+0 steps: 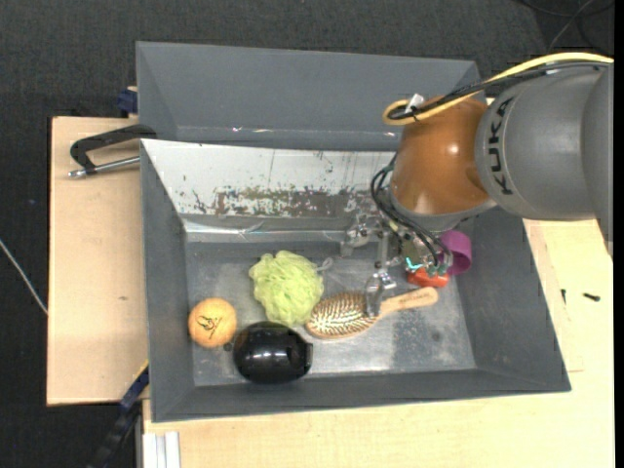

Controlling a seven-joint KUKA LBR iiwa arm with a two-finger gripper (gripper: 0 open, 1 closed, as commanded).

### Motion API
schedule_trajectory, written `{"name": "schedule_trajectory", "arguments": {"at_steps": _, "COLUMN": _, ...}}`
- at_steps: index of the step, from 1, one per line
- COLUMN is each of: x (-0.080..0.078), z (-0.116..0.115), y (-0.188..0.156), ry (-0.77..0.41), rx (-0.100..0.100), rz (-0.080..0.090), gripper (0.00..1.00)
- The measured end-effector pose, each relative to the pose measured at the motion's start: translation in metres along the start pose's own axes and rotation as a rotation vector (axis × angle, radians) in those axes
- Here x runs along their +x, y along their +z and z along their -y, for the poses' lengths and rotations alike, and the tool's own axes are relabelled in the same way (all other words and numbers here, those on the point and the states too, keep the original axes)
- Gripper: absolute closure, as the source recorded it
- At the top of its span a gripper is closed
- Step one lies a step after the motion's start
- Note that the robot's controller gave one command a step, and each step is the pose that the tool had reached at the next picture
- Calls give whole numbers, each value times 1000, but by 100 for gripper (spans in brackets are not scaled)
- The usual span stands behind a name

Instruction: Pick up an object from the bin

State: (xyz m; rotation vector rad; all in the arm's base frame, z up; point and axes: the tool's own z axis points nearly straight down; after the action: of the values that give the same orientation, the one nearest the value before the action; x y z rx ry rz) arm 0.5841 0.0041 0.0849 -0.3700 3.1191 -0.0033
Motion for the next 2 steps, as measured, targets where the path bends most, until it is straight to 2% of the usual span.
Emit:
{"name": "schedule_trajectory", "arguments": {"at_steps": 1, "x": -9, "z": -9, "y": 9, "ry": 31, "rx": 4, "rz": -5, "gripper": 0}}
{"name": "schedule_trajectory", "arguments": {"at_steps": 2, "x": -9, "z": -9, "y": 9, "ry": 31, "rx": 3, "rz": -5, "gripper": 0}}
